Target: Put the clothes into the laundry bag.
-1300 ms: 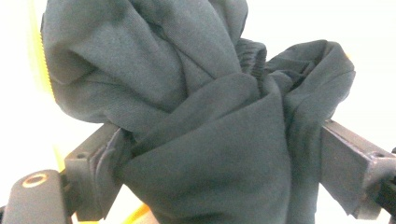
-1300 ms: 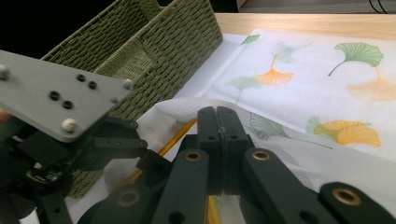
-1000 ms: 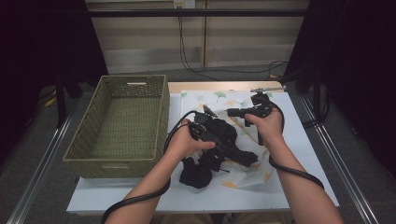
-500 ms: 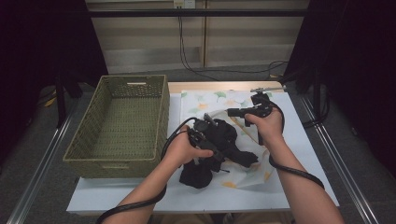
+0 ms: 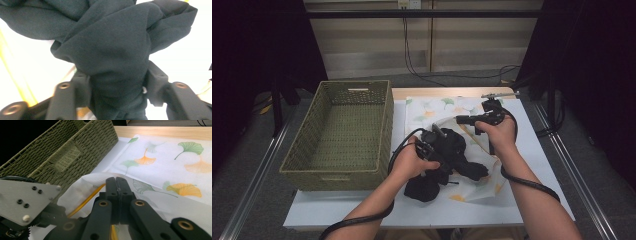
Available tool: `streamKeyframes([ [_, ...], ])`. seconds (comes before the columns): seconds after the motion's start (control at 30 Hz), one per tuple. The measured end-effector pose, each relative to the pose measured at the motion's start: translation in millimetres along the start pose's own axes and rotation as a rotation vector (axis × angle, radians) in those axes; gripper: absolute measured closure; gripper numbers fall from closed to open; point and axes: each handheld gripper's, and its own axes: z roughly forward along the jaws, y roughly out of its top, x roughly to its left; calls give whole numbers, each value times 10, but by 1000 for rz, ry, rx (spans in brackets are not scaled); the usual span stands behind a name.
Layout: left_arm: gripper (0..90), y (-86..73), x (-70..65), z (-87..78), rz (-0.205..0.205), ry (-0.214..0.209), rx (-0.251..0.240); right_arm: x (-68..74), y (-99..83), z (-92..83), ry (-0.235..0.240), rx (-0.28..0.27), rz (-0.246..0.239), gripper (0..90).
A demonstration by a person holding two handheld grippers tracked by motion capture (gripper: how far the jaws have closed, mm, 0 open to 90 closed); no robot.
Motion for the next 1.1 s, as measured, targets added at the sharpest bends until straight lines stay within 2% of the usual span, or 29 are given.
streamKeyframes([
  [0.13, 570, 0, -2, 1, -21, 1, 4, -5, -8, -1, 3, -2, 2, 900],
  [0.37, 656, -6, -9, -9, -27, 6, -8, -8, -9, -17, 4, -1, 2, 900],
  [0.5, 677, -13, 4, -26, -32, 2, -12, -4, -10, -17, 1, -3, 2, 900],
  [0.7, 700, -26, 1, -52, -51, -18, -58, 7, -18, 1, 3, 0, -1, 900],
  [0.87, 706, -6, -23, -136, -42, -33, -60, 16, -21, 11, 8, 1, -1, 900],
  [0.9, 706, -9, -35, -133, -57, -32, -77, 18, -23, 13, 7, 2, 0, 900],
  [0.97, 707, -3, -27, -160, -52, -38, -68, 24, -29, 18, 9, 0, 0, 900],
  [1.1, 707, -2, -23, -143, -68, -32, -92, 31, -35, 32, 10, 6, -4, 900],
])
